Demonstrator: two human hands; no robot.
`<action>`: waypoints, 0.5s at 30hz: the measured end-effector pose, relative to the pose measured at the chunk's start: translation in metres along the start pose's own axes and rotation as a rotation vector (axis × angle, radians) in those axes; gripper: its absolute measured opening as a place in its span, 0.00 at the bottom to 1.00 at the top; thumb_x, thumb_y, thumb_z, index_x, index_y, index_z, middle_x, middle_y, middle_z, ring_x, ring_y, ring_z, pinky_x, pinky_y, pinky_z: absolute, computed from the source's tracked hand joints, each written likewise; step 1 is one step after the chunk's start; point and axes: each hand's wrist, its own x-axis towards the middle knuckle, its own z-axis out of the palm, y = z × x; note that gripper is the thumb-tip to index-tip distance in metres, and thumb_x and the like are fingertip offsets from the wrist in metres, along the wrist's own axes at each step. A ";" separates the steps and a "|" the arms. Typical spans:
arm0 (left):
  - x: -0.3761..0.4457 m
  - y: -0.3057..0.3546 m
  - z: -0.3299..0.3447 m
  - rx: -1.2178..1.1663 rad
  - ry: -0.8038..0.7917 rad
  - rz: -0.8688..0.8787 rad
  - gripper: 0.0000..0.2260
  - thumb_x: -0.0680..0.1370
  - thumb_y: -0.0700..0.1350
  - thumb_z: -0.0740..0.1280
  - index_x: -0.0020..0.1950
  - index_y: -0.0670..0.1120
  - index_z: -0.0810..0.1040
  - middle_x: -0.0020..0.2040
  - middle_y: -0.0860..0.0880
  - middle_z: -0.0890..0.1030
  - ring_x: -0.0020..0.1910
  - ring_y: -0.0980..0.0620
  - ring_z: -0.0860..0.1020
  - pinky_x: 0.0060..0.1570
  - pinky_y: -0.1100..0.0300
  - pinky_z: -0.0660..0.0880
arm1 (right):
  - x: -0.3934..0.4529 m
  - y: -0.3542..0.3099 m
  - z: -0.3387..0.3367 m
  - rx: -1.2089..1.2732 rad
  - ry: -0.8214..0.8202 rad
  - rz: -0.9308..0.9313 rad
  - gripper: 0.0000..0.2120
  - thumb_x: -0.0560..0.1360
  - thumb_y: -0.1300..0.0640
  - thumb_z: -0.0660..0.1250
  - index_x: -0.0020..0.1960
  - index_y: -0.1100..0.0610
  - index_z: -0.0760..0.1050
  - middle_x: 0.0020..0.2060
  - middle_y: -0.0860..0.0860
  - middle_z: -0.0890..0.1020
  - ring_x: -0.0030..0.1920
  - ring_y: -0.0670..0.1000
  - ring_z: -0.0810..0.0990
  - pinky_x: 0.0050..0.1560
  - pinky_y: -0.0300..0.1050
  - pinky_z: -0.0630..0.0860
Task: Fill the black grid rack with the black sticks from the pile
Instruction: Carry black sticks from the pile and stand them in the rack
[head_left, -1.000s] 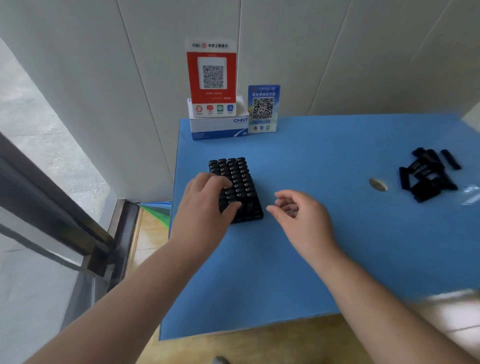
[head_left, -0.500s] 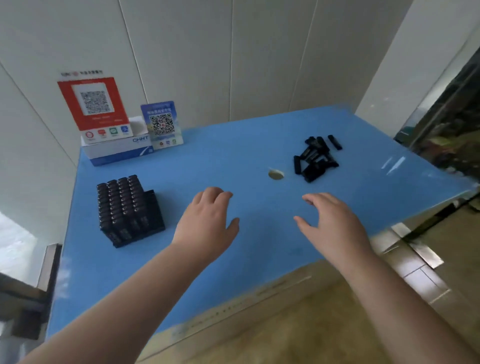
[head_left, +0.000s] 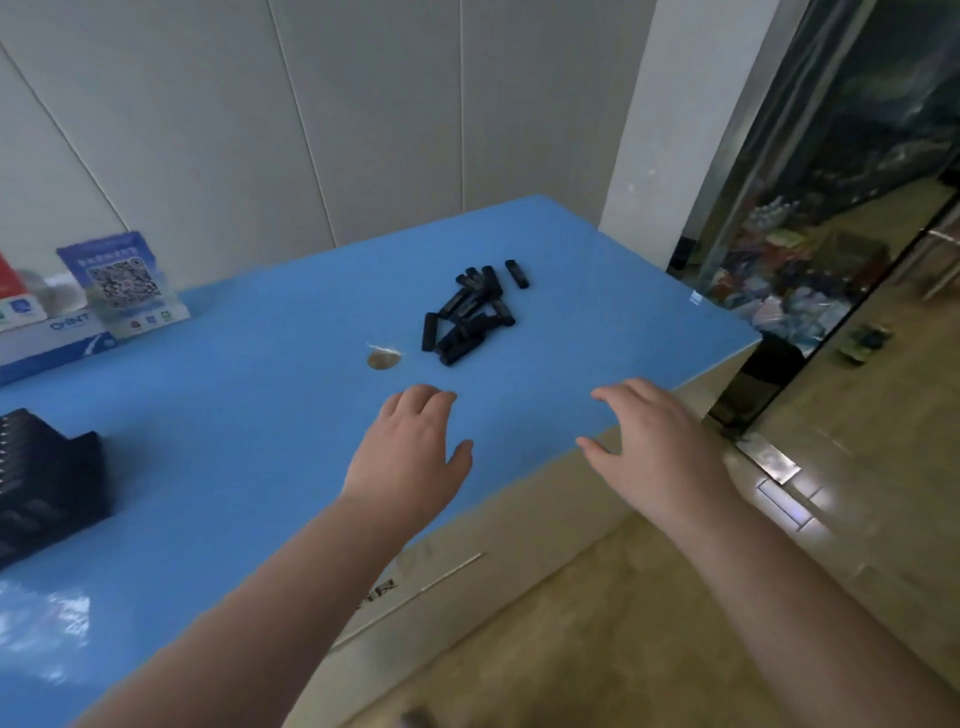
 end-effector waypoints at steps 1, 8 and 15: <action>0.008 0.006 0.004 -0.002 -0.005 0.002 0.26 0.81 0.57 0.59 0.77 0.48 0.62 0.73 0.51 0.65 0.73 0.49 0.63 0.71 0.58 0.61 | 0.004 0.007 0.001 0.002 -0.001 0.004 0.25 0.76 0.45 0.70 0.70 0.52 0.73 0.62 0.47 0.76 0.64 0.51 0.75 0.63 0.46 0.73; 0.082 0.025 0.025 -0.053 -0.026 0.013 0.26 0.81 0.55 0.60 0.77 0.47 0.61 0.73 0.51 0.65 0.73 0.50 0.63 0.69 0.59 0.62 | 0.059 0.044 0.013 -0.005 -0.021 -0.001 0.25 0.77 0.44 0.68 0.71 0.52 0.71 0.63 0.46 0.75 0.64 0.50 0.73 0.63 0.44 0.71; 0.174 0.029 0.038 -0.066 -0.084 0.029 0.27 0.82 0.55 0.60 0.77 0.45 0.62 0.74 0.50 0.65 0.72 0.50 0.66 0.69 0.57 0.64 | 0.134 0.070 0.018 -0.013 -0.032 -0.002 0.23 0.78 0.45 0.68 0.70 0.52 0.72 0.62 0.47 0.75 0.65 0.51 0.73 0.64 0.47 0.73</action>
